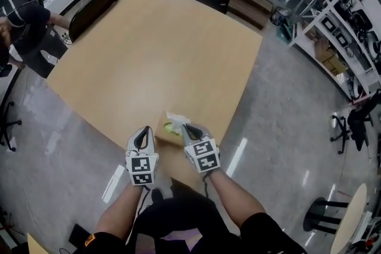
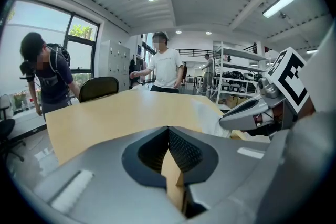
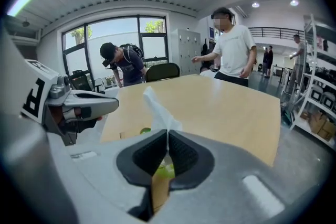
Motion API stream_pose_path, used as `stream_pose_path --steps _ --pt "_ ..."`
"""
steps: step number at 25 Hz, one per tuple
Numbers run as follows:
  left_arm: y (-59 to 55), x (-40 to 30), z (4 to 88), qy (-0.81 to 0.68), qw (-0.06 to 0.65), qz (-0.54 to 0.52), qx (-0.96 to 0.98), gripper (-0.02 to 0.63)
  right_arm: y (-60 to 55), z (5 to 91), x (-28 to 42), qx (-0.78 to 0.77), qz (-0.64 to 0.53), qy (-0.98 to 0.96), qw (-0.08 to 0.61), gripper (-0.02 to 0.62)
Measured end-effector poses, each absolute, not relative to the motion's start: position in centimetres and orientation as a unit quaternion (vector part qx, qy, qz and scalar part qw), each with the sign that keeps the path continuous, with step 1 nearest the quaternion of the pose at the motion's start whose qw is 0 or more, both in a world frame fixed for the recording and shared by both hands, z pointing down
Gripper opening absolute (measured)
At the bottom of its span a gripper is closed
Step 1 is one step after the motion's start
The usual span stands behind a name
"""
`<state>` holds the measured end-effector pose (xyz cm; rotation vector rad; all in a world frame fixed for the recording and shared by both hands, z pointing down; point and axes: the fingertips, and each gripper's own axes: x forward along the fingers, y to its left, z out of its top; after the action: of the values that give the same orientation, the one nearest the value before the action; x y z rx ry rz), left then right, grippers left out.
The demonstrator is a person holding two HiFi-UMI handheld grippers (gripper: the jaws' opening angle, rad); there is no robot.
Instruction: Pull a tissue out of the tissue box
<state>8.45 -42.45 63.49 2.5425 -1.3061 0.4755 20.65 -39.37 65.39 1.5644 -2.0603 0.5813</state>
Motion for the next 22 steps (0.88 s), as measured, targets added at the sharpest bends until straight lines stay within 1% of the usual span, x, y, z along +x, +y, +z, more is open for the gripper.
stream_pose_path --steps 7,12,19,22 --pt "-41.4 7.7 61.8 -0.448 0.124 0.14 0.874 0.018 -38.4 60.1 20.5 0.601 0.185 -0.755 0.186 0.0" --pt "-40.4 7.1 58.8 -0.446 0.118 0.108 0.88 0.018 -36.9 55.9 20.3 0.626 0.15 -0.75 0.15 0.0" --pt "-37.4 3.8 58.1 -0.433 0.113 0.085 0.891 0.018 -32.8 53.1 17.8 0.657 0.119 -0.734 0.12 0.0" --pt "-34.7 2.6 57.8 -0.421 0.121 0.083 0.895 0.018 -29.9 52.2 16.7 0.668 0.119 -0.725 0.116 0.0"
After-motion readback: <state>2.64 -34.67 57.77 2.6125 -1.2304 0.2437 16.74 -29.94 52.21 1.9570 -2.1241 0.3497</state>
